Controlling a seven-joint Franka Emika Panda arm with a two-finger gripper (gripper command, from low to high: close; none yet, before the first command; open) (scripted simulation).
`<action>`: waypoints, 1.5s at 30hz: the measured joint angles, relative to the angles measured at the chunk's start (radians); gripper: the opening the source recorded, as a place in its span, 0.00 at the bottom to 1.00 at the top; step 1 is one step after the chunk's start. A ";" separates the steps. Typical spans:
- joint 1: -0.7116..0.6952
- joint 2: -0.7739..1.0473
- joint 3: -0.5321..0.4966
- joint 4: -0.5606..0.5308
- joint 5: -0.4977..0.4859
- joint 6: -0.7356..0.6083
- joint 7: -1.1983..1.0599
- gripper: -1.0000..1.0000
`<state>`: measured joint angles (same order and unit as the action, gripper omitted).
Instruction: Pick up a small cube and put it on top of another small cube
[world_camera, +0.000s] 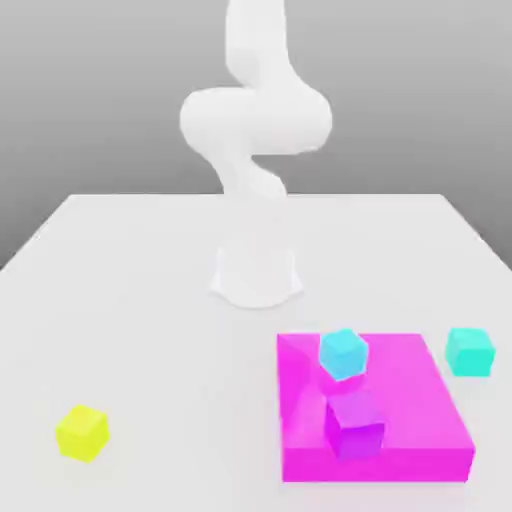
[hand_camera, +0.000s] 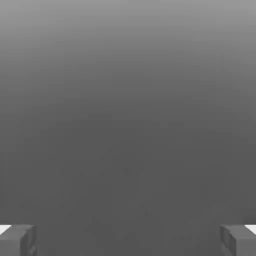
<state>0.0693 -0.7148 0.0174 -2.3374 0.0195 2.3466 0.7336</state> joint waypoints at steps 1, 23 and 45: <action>0.030 0.037 0.008 -0.016 0.008 0.020 -0.028 0.50; 0.562 0.789 0.293 -0.343 -0.088 0.431 -0.415 0.50; 0.608 0.854 0.219 -0.307 -0.135 0.446 -0.428 0.00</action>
<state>0.6769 0.1392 0.2362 -2.6445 -0.1160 2.7926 0.3058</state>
